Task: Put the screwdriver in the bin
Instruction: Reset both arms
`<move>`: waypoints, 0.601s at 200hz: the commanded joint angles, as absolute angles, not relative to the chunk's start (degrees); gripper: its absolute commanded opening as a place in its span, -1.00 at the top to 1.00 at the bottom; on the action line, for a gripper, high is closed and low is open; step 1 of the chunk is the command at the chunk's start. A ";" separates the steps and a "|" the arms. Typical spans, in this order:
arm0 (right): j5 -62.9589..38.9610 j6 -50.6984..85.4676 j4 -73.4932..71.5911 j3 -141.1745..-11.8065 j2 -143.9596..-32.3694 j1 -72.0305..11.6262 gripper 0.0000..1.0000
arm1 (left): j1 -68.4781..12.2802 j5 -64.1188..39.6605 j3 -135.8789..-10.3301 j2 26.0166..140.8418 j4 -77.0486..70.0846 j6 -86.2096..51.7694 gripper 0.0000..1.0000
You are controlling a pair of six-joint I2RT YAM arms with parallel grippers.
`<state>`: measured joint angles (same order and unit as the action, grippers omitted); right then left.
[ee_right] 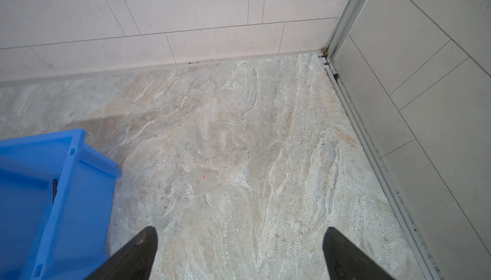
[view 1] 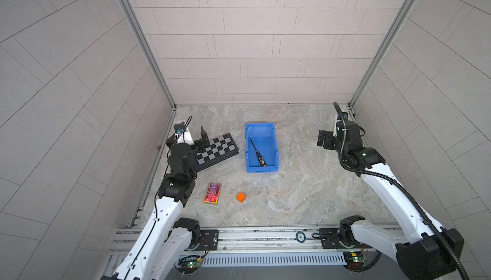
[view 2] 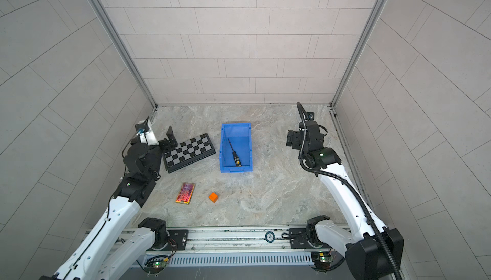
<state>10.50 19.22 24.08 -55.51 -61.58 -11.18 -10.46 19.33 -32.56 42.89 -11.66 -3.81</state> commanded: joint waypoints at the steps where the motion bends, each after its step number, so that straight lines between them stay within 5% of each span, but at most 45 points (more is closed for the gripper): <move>1: 10.28 22.08 16.13 -52.66 -61.29 -10.99 -0.99 | -10.37 23.14 -24.05 42.43 -25.25 -2.78 -0.99; 84: 18.43 7.40 8.51 -43.88 -62.67 -9.92 -0.99 | -10.91 24.01 -14.02 64.62 -46.49 -2.31 -0.99; 120: 17.26 5.57 -12.24 -32.71 -66.22 -7.99 -0.99 | -11.95 28.87 -16.24 72.37 -50.82 -0.29 -0.99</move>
